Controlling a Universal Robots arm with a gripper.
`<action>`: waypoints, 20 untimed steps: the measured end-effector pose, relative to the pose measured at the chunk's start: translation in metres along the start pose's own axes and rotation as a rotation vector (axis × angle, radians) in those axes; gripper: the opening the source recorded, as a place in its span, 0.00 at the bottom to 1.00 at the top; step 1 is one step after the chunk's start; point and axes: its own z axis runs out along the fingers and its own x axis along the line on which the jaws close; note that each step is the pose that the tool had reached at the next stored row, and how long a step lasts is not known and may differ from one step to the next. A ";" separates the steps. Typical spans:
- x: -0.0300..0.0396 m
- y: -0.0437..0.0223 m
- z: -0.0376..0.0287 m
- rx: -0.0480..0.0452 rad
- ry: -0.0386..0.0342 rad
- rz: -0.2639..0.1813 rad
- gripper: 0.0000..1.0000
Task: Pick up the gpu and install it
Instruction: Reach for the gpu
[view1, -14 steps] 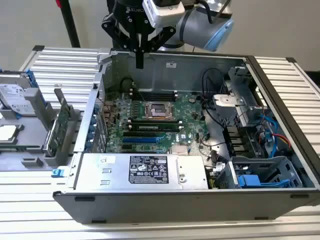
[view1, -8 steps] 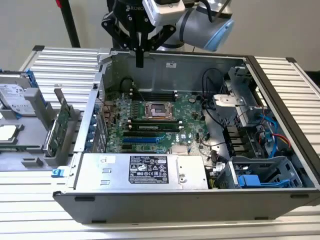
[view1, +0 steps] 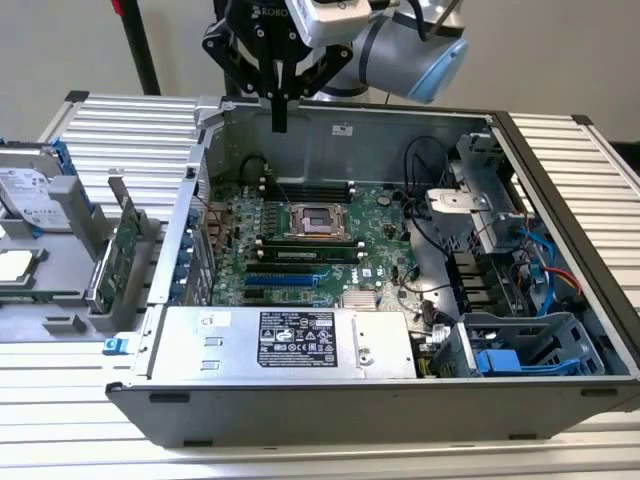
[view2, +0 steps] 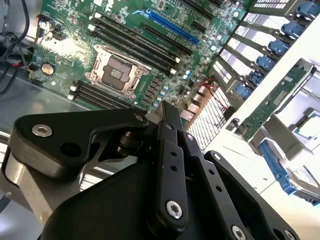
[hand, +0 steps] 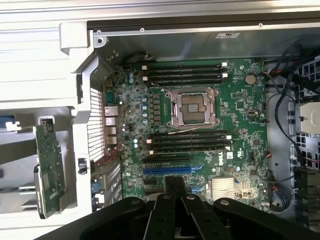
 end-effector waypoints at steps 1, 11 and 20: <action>0.0000 0.0000 -0.0004 0.0000 0.0000 0.000 0.00; -0.0001 0.0002 -0.0045 0.0000 0.0000 0.000 0.00; -0.0002 0.0004 -0.0082 0.0000 0.0000 0.000 0.00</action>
